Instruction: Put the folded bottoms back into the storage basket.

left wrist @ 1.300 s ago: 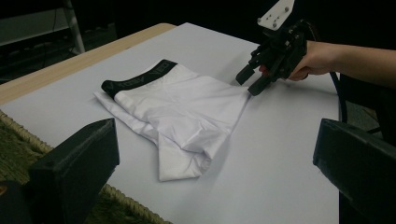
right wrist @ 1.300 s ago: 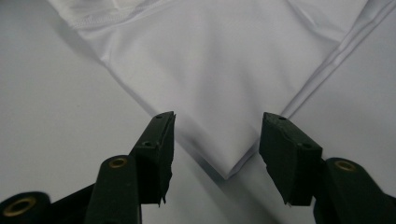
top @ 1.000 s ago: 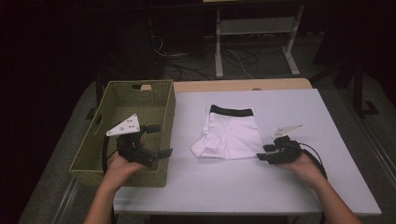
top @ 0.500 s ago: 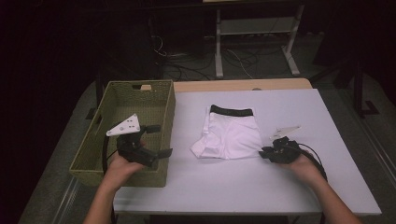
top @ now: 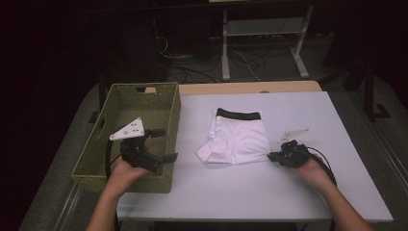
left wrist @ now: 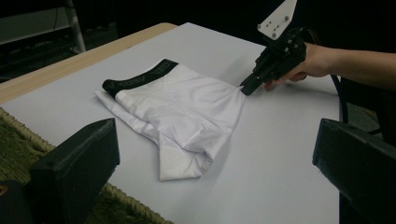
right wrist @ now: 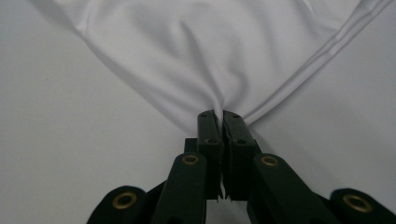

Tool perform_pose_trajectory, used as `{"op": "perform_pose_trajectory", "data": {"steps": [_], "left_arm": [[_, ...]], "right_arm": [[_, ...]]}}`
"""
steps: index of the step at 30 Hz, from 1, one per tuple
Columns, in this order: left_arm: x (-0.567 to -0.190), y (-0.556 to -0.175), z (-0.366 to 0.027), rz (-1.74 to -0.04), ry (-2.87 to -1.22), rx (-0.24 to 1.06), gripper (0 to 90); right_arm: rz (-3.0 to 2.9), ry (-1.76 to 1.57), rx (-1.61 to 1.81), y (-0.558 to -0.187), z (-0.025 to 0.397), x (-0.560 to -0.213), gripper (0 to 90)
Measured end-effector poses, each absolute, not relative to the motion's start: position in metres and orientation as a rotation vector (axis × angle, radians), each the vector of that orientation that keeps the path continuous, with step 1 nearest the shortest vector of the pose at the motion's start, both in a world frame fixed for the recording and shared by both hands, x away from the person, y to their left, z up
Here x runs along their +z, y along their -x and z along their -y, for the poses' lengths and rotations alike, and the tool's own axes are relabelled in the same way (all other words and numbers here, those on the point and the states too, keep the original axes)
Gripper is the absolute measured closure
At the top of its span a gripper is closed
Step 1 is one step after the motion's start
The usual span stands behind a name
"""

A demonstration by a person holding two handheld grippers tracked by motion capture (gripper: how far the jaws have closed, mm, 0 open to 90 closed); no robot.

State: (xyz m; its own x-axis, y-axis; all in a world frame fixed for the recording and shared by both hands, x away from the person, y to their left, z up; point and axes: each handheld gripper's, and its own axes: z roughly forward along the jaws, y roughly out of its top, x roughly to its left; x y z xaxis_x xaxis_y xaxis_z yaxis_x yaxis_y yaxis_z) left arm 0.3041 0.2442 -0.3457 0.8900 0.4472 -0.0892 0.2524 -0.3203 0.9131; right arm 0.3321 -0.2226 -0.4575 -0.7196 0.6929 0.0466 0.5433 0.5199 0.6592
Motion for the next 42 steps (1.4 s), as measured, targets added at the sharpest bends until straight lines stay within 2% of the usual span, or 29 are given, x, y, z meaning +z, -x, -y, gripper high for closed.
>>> {"op": "perform_pose_trajectory", "data": {"steps": [25,42], "left_arm": [[-0.346,-0.304,-0.243,-0.516,-1.927,0.224,0.7],[-0.346,-0.303,-0.242,-0.512,-1.938,0.234,0.8]], "right_arm": [[-2.505,-1.062,1.011,-0.311,0.246,-0.441,86.1],[-2.496,-1.096,0.991,-0.279,0.265,-0.443,86.0]]}}
